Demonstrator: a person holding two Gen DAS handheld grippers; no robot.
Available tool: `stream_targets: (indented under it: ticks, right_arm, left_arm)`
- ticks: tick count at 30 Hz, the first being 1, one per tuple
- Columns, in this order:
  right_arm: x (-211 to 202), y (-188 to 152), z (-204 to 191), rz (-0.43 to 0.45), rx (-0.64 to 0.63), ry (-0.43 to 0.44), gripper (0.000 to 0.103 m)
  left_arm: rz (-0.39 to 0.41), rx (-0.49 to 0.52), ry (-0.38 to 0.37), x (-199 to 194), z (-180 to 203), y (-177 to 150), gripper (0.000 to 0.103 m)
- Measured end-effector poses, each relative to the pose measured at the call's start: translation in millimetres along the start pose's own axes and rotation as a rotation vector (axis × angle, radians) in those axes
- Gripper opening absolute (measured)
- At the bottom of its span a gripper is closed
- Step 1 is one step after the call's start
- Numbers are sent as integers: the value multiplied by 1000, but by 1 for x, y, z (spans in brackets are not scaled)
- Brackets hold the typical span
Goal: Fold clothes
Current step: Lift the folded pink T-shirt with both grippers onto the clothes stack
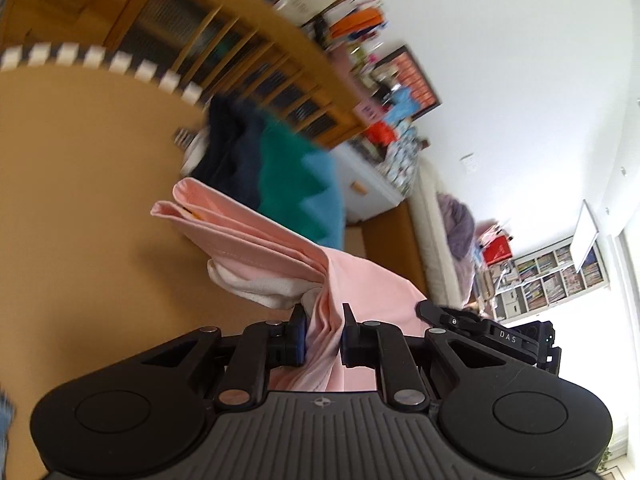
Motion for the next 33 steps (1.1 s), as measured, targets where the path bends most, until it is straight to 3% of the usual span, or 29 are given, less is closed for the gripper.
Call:
stream_targets:
  ticks: [4, 7, 8, 9, 10, 11, 12, 13, 15, 16, 18, 22, 23, 24, 27, 29, 30, 31, 32, 33]
  right_arm:
    - [14, 77, -25, 55, -65, 35, 6]
    - [37, 121, 4, 79, -68, -31, 9]
    - [49, 131, 25, 93, -72, -92, 17]
    - [63, 138, 54, 98, -76, -172, 46]
    - [77, 137, 91, 85, -70, -267, 62]
    - [89, 132, 127, 68, -51, -351, 60]
    - [93, 127, 151, 61, -24, -380, 47]
    - [93, 122, 167, 62, 5, -372, 44]
    - [91, 115, 193, 65, 50, -342, 44]
    - [86, 113, 197, 76, 54, -317, 45]
    - [74, 109, 204, 96, 75, -282, 60]
    - [69, 90, 212, 76, 133, -244, 60]
    - [69, 85, 212, 68, 129, -245, 56]
    - [69, 81, 211, 66, 122, -251, 40]
    - [67, 78, 203, 79, 90, -266, 15]
    - [65, 78, 196, 76, 65, -259, 8]
    - [63, 78, 192, 72, 53, -254, 8]
    - [63, 77, 188, 67, 34, -254, 8]
    - [63, 75, 185, 60, 11, -258, 8]
    - [62, 74, 182, 54, -13, -262, 8]
  left_arm:
    - [58, 33, -11, 43, 39, 56, 17]
    - [45, 26, 35, 90, 27, 78, 23]
    - [24, 22, 80, 112, 11, 79, 32]
    - [5, 32, 175, 131, -14, 77, 40]
    - [-13, 51, 299, 147, -44, 75, 47]
    - [-31, 70, 422, 161, -72, 73, 43]
    - [-46, 85, 526, 169, -98, 69, 43]
    - [-31, 71, 562, 168, -114, 65, 43]
    - [30, -6, 530, 158, -130, 60, 43]
    - [47, -63, 468, 152, -130, 56, 43]
    - [78, -146, 362, 141, -123, 46, 43]
    - [124, -238, 240, 136, -107, 28, 56]
    - [134, -243, 233, 139, -102, 25, 57]
    - [145, -248, 226, 142, -97, 23, 58]
    - [207, -196, 241, 148, -84, 27, 58]
    - [231, -121, 271, 150, -78, 28, 57]
    - [240, -79, 288, 151, -75, 27, 55]
    - [238, -30, 312, 152, -74, 26, 45]
    - [227, 25, 342, 154, -72, 23, 21]
    - [213, 84, 384, 155, -73, 20, 10]
Point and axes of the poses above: each gripper's, at about its wrist camera, not at the fingertips, and x roughly the way its jaws point, z to its right, y to its top, the point moved 10 cm from there along x, roughly the way its jaws point, and after that the axes turned 15 degrees about z, right-handed, at the moved point
